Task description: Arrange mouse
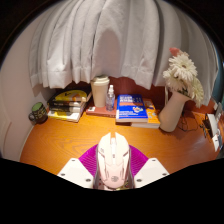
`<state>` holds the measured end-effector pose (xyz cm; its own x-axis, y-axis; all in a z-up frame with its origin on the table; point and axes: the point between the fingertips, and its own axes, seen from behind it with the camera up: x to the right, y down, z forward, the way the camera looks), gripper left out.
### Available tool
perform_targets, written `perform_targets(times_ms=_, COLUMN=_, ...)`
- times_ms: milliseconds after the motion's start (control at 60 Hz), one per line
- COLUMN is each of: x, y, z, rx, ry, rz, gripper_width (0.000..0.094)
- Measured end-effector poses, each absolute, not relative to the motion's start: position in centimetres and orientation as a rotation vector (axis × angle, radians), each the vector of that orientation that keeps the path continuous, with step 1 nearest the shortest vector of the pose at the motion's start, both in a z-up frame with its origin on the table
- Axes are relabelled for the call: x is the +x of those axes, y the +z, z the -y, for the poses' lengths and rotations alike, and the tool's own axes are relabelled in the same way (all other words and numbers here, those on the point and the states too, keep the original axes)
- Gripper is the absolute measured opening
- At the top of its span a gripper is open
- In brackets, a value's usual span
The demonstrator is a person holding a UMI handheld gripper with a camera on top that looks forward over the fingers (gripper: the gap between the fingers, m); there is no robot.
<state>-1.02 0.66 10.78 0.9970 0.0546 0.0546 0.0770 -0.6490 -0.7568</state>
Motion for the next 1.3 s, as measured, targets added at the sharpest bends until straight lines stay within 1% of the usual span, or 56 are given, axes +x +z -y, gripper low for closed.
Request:
perform_targets(times_ms=83, x=0.0, y=5.9, z=0.7, rx=-2.358, ry=-0.026, rz=0.077, gripper_width=0.0404)
perform_targets(times_ms=150, x=0.3, y=2.9, z=1.7, rx=-2.407, ry=-0.008, rz=0.06, gripper_width=0.0403)
perform_targets(times_ms=217, x=0.5, y=0.5, z=2.5, rx=-2.441, ry=-0.003, rz=0.041, gripper_width=0.0402)
perform_targets(times_ms=300, x=0.5, y=-1.5, z=3.4, rx=-2.467, ry=0.005, rz=0.038, gripper_width=0.0424)
perform_targets(times_ms=417, x=0.4, y=-1.5, z=3.3, rx=-2.425, ry=0.039, rz=-0.012, gripper_width=0.0476)
perform_targets(times_ms=550, x=0.3, y=-1.5, z=3.4, rx=-2.421, ry=0.04, rz=-0.018, gripper_width=0.056)
perform_targets(times_ms=583, x=0.1, y=-1.6, z=3.4, rx=-2.424, ry=0.05, rz=-0.011, gripper_width=0.0617)
perform_targets(times_ms=650, x=-0.8, y=-1.5, z=3.4, rx=-2.436, ry=0.079, rz=-0.002, gripper_width=0.0777)
perform_targets(times_ms=683, x=-1.0, y=-1.3, z=3.5, rx=-2.444, ry=0.082, rz=-0.001, gripper_width=0.0824)
perform_targets(times_ms=733, x=-0.9, y=-1.2, z=3.8, rx=-2.457, ry=0.06, rz=0.004, gripper_width=0.0843)
perform_targets(times_ms=783, x=-0.8, y=-0.5, z=4.3, rx=-2.463, ry=0.028, rz=0.01, gripper_width=0.0845)
perform_targets(times_ms=850, x=-1.2, y=1.3, z=5.3, rx=-2.445, ry=0.02, rz=0.012, gripper_width=0.0843)
perform_targets(times_ms=1100, x=-2.3, y=11.9, z=11.5, rx=-2.318, ry=0.013, rz=-0.055, gripper_width=0.084)
perform_targets(times_ms=1183, x=-2.8, y=14.6, z=13.9, rx=-2.286, ry=0.014, rz=-0.069, gripper_width=0.0839)
perform_targets(times_ms=1300, x=-3.4, y=17.4, z=16.9, rx=-2.255, ry=0.001, rz=-0.07, gripper_width=0.0836)
